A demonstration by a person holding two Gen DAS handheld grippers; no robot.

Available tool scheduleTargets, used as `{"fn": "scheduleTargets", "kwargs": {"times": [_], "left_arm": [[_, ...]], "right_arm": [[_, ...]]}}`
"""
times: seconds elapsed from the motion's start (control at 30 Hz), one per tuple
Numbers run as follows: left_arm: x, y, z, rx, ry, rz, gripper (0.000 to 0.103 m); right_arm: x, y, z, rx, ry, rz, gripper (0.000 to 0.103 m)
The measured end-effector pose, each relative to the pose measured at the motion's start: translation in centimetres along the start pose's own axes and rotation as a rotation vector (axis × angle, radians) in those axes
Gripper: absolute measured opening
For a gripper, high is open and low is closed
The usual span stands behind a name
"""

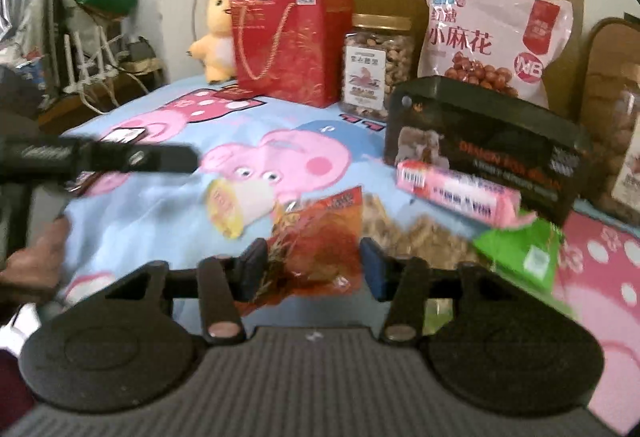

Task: Organize snacks
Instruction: 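Grasp the red spicy-snack bag with the right tool, then lift the red snack bag with the right tool and release it into the black box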

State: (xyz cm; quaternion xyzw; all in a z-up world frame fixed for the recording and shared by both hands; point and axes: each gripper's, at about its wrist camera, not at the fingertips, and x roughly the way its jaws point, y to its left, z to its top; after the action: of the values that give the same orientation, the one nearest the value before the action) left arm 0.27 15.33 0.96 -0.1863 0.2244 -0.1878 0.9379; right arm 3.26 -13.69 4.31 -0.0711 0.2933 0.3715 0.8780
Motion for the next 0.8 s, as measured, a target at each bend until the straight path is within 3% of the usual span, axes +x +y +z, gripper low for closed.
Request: {"fn": "scheduleTargets", "kwargs": {"times": [0.1, 0.23, 0.4, 0.63, 0.8], "left_arm": [[-0.1, -0.4, -0.1, 0.013, 0.013, 0.001, 0.080], [-0.8, -0.9, -0.6, 0.005, 0.026, -0.009, 0.083], [-2.0, -1.1, -1.4, -0.047, 0.063, -0.056, 0.083], [-1.5, -2.0, -1.2, -0.114, 0.132, -0.172, 0.081], [1.3, -3.0, -2.0, -0.106, 0.238, -0.130, 0.081]], "right_arm": [[-0.7, 0.6, -1.1, -0.010, 0.010, 0.071, 0.031], [-0.7, 1.9, -2.1, -0.075, 0.014, 0.046, 0.032], [-1.5, 0.9, -1.8, -0.025, -0.030, 0.046, 0.041], [-1.0, 0.3, -2.1, 0.026, -0.035, 0.048, 0.043], [0.6, 0.6, -1.9, -0.007, -0.007, 0.054, 0.062]]}}
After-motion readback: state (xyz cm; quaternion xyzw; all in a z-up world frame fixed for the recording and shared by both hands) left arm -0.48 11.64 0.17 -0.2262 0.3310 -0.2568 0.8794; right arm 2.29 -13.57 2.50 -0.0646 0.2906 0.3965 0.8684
